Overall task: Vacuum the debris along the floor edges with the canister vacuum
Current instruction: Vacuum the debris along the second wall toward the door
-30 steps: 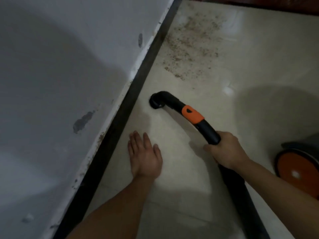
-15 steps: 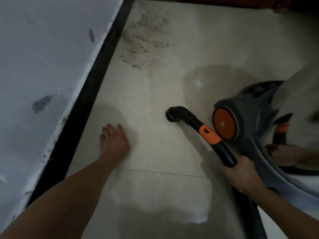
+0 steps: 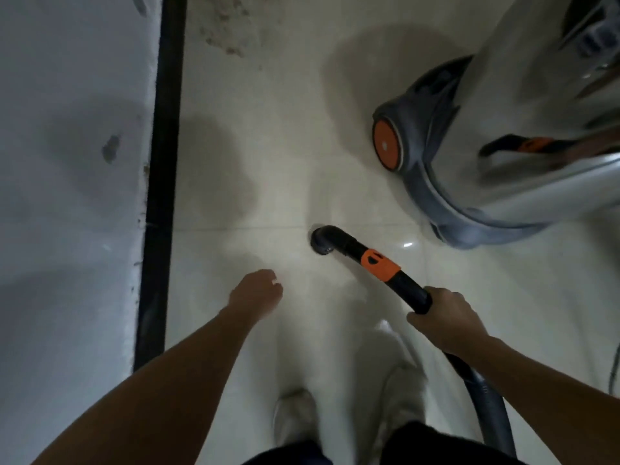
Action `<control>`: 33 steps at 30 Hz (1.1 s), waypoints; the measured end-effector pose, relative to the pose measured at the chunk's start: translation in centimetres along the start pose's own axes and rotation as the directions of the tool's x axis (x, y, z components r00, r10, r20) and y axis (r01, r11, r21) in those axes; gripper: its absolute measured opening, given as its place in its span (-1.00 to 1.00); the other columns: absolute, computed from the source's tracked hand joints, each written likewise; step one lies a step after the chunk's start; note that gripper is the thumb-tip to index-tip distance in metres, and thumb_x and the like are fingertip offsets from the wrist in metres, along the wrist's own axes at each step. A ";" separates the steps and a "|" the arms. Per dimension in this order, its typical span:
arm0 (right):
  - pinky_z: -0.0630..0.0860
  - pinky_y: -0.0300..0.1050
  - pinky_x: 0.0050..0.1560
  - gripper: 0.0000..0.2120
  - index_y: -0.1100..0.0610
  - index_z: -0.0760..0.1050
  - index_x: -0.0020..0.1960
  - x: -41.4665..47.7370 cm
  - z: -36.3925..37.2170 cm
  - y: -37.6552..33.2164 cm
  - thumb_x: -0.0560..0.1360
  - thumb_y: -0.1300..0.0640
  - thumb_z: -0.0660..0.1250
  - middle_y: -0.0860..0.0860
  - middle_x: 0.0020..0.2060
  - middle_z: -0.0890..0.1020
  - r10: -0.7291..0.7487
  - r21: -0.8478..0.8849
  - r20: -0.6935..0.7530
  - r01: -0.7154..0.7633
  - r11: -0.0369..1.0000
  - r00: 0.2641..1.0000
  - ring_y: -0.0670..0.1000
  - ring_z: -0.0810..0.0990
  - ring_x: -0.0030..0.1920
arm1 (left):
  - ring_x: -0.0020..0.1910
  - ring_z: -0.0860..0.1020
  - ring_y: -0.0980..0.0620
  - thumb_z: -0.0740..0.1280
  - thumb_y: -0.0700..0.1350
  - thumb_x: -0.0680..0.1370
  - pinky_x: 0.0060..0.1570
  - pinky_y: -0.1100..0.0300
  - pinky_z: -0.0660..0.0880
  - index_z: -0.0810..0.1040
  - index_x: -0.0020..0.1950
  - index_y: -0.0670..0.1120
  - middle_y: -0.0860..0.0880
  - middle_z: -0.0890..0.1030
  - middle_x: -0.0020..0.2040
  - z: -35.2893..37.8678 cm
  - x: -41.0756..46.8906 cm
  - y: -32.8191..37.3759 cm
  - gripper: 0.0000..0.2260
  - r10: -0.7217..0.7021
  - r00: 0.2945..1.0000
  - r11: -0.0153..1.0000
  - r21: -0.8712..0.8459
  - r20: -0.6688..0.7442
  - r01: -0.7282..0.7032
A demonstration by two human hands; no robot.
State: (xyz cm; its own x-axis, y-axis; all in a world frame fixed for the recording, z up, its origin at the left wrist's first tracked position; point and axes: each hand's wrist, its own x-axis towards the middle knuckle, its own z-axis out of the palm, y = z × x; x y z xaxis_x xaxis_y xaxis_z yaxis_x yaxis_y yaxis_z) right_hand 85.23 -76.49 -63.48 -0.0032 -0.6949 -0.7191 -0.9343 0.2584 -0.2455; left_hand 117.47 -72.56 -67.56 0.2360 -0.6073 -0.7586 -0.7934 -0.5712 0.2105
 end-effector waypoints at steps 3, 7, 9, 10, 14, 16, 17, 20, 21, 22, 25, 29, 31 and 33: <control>0.35 -0.23 -0.45 -0.84 0.00 0.45 -0.25 -4.5 0.1 0.9 0.30 0.01 0.42 -0.07 -0.39 0.59 0.045 -0.041 0.091 -0.042 0.998 0.995 -0.09 0.57 -0.40 | 0.31 0.41 -0.06 0.15 -0.02 0.63 0.20 0.19 0.33 0.48 0.31 -0.07 -0.06 0.46 0.35 0.5 -5.4 -0.1 -0.69 -0.003 0.997 1.000 0.008 0.072 0.002; 0.31 -0.22 -0.46 -0.81 0.01 0.42 -0.25 -11.0 -2.4 0.1 0.27 0.01 0.43 -0.07 -0.40 0.56 0.040 -0.011 0.100 -0.039 0.999 0.994 -0.08 0.55 -0.41 | 0.19 0.50 -0.15 0.10 0.05 0.65 0.12 0.13 0.38 0.53 0.16 -0.21 -0.19 0.55 0.19 -1.5 -12.5 1.9 -0.62 -0.046 0.994 0.995 -0.079 0.103 0.054; 0.31 -0.19 -0.46 -0.79 0.01 0.38 -0.26 -14.4 -4.7 -1.1 0.27 0.06 0.42 -0.05 -0.42 0.55 -0.025 0.025 0.083 0.023 0.999 0.996 -0.04 0.54 -0.41 | 0.12 0.55 -0.18 0.09 0.11 0.65 0.12 0.08 0.42 0.56 0.10 -0.28 -0.22 0.60 0.09 -3.8 -15.7 4.3 -0.52 -0.108 0.985 0.931 -0.332 0.136 0.148; 0.30 -0.18 -0.45 -0.78 0.00 0.36 -0.25 -16.0 -6.0 -1.8 0.28 0.08 0.42 -0.05 -0.42 0.54 -0.071 0.031 0.077 0.069 0.997 0.994 0.00 0.55 -0.40 | 0.08 0.57 -0.17 0.09 0.16 0.64 0.11 0.07 0.43 0.57 0.12 -0.28 -0.22 0.62 0.06 -5.2 -17.2 5.9 -0.48 -0.147 0.974 0.832 -0.511 0.172 0.216; 0.32 -0.13 -0.36 -0.77 0.00 0.37 -0.10 -21.3 -12.6 -5.1 0.35 0.07 0.40 -0.04 -0.33 0.55 -0.221 -0.017 0.036 0.222 0.975 0.975 0.10 0.59 -0.26 | 0.02 0.58 -0.07 0.05 0.33 0.57 0.15 0.00 0.41 0.52 0.15 -0.12 -0.13 0.65 0.01 -12.2 -22.8 13.8 -0.43 -0.120 0.953 0.309 -0.902 0.277 0.301; 0.39 -0.11 -0.27 -0.75 0.00 0.40 0.02 -23.2 -16.2 -6.6 0.39 0.02 0.36 0.00 -0.23 0.61 -0.262 -0.057 0.018 0.263 0.963 0.965 0.09 0.61 -0.20 | -0.01 0.62 -0.08 0.14 0.33 0.54 0.15 -0.04 0.46 0.49 0.18 -0.08 -0.13 0.65 0.02 -15.8 -24.8 17.4 -0.48 -0.078 0.952 0.061 -0.952 0.295 0.300; 0.40 -0.11 -0.24 -0.74 -0.02 0.39 0.05 -23.9 -18.1 -7.2 0.40 0.00 0.35 -0.01 -0.20 0.62 -0.283 -0.067 0.009 0.283 0.957 0.959 0.09 0.61 -0.18 | -0.05 0.65 -0.10 0.21 0.30 0.53 0.10 -0.06 0.51 0.47 0.17 -0.07 -0.15 0.65 0.02 -17.5 -25.6 19.2 -0.53 -0.083 0.947 -0.028 -0.951 0.310 0.308; 0.35 -0.11 -0.22 -0.73 -0.10 0.34 -0.02 -25.5 -24.3 -8.1 0.44 -0.21 0.32 -0.10 -0.20 0.56 -0.345 -0.072 -0.007 0.344 0.936 0.939 0.03 0.60 -0.14 | -0.15 0.66 -0.17 0.36 0.20 0.50 -0.07 -0.10 0.60 0.44 0.07 -0.07 -0.21 0.59 0.00 -21.9 -27.3 25.2 -0.63 -0.100 0.947 -0.197 -0.939 0.305 0.281; 0.39 -0.10 -0.18 -0.70 -0.10 0.37 -0.01 -25.9 -26.5 -8.0 0.45 -0.28 0.29 -0.13 -0.16 0.57 -0.357 -0.062 -0.034 0.355 0.933 0.933 0.00 0.59 -0.11 | -0.17 0.64 -0.16 0.37 0.20 0.49 -0.07 -0.09 0.60 0.44 0.05 -0.08 -0.20 0.58 0.00 -22.8 -27.8 27.2 -0.62 -0.117 0.955 -0.199 -0.948 0.273 0.247; 0.44 -0.09 -0.11 -0.67 -0.10 0.43 0.04 -26.1 -28.7 -7.8 0.47 -0.31 0.27 -0.14 -0.10 0.59 -0.366 -0.046 -0.093 0.363 0.931 0.926 -0.01 0.59 -0.06 | -0.19 0.63 -0.15 0.37 0.22 0.48 -0.06 -0.07 0.60 0.45 0.01 -0.08 -0.19 0.57 -0.01 -23.6 -28.2 29.2 -0.62 -0.134 0.961 -0.181 -0.960 0.241 0.216; 0.56 -0.01 -0.04 -0.68 0.08 0.55 0.15 -25.4 -35.4 -6.1 0.53 -0.12 0.35 0.05 0.05 0.61 -0.411 -0.159 -0.527 0.389 0.908 0.744 0.11 0.59 0.04 | -0.38 0.62 -0.08 0.37 0.26 0.46 -0.28 0.06 0.62 0.46 -0.09 -0.07 -0.16 0.62 -0.17 -24.7 -29.2 33.8 -0.60 -0.149 0.973 -0.135 -0.979 0.174 0.154; 0.45 0.15 0.13 -0.54 0.18 0.44 0.33 -21.0 -44.1 -4.8 0.54 -0.07 0.31 0.19 0.23 0.49 -0.281 -0.194 -0.737 0.205 0.959 0.615 0.25 0.44 0.22 | -0.57 0.57 -0.01 0.32 0.27 0.50 -0.50 0.16 0.54 0.47 -0.12 -0.12 -0.06 0.57 -0.56 -25.5 -28.7 38.1 -0.58 -0.122 0.983 -0.096 -0.988 0.136 0.125; 0.41 0.18 0.17 -0.43 0.17 0.28 0.44 -17.7 -46.3 -4.5 0.59 -0.18 0.18 0.21 0.30 0.43 -0.188 -0.133 -0.654 0.133 0.982 0.733 0.27 0.40 0.28 | -0.58 0.57 -0.01 0.30 0.27 0.51 -0.51 0.15 0.54 0.48 -0.12 -0.11 -0.06 0.57 -0.56 -25.6 -28.0 39.7 -0.58 -0.113 0.984 -0.074 -0.989 0.137 0.129; 0.42 0.13 -0.02 -0.40 0.15 0.22 0.43 -15.3 -46.8 -3.8 0.61 -0.28 0.02 0.23 0.27 0.47 -0.126 -0.058 -0.599 0.115 0.992 0.791 0.30 0.50 0.19 | -0.59 0.55 -0.02 0.30 0.27 0.51 -0.49 0.14 0.55 0.50 -0.11 -0.10 -0.07 0.56 -0.55 -25.4 -27.1 40.9 -0.59 -0.107 0.984 -0.048 -0.989 0.141 0.137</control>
State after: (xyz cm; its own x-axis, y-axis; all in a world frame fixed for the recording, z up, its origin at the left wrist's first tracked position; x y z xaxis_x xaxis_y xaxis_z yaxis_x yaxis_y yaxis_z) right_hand 72.11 -98.20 -21.13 -0.0980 -0.9841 -0.1482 -0.9476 0.1377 -0.2883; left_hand 92.89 -93.53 -22.70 0.2381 -0.4587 -0.8561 0.6254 -0.6020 0.4965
